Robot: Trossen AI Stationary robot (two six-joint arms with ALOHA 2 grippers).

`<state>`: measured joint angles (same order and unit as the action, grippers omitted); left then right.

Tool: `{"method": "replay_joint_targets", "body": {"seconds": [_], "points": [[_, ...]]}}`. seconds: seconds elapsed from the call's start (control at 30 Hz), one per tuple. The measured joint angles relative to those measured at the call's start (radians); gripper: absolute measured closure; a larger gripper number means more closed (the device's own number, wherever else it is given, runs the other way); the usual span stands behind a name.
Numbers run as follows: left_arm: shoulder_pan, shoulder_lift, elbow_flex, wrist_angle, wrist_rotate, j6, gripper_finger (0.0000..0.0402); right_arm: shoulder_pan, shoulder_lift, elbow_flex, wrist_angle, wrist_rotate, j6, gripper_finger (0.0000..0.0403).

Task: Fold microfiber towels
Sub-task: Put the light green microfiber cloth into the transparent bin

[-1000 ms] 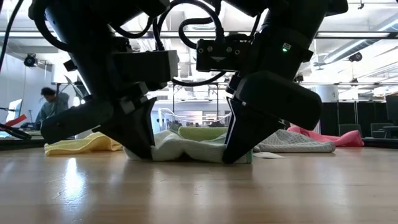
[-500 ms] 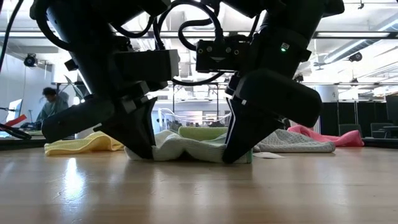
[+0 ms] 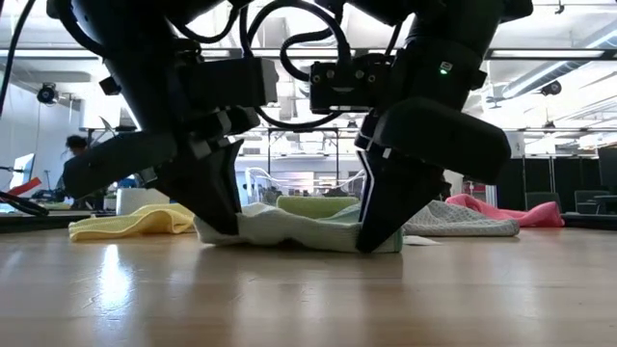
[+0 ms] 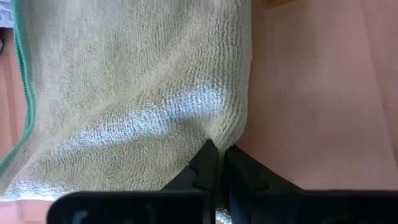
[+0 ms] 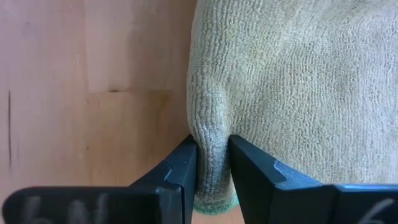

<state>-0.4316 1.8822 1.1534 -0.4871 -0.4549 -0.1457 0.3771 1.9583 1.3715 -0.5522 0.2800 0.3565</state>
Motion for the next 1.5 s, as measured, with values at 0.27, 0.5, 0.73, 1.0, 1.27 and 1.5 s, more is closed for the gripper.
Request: {"method": "replay_joint_targets", "body": {"seconds": [0.27, 0.5, 0.73, 1.0, 1.27, 1.5], "points": [[0.000, -0.005, 0.000, -0.001, 0.002, 0.000, 0.0401, 0.001, 0.000, 0.000, 0.005, -0.008, 0.046, 0.0319], [0.000, -0.005, 0.000, 0.000, 0.003, 0.000, 0.0401, 0.000, 0.000, 0.002, 0.011, -0.078, 0.026, 0.0311], [0.000, -0.006, 0.000, 0.001, 0.003, 0.000, 0.0402, 0.000, 0.000, 0.003, 0.015, -0.093, 0.030, 0.0386], [0.000, -0.025, 0.002, -0.010, 0.030, 0.001, 0.0402, 0.000, -0.006, 0.027, -0.011, -0.086, 0.025, 0.0393], [0.011, -0.095, 0.061, -0.107, 0.084, 0.079, 0.0401, -0.003, -0.063, 0.131, -0.195, -0.071, -0.014, 0.0394], [0.080, -0.187, 0.115, -0.218, 0.088, 0.082, 0.0401, -0.018, -0.101, 0.214, -0.317, -0.061, -0.015, 0.0394]]}}
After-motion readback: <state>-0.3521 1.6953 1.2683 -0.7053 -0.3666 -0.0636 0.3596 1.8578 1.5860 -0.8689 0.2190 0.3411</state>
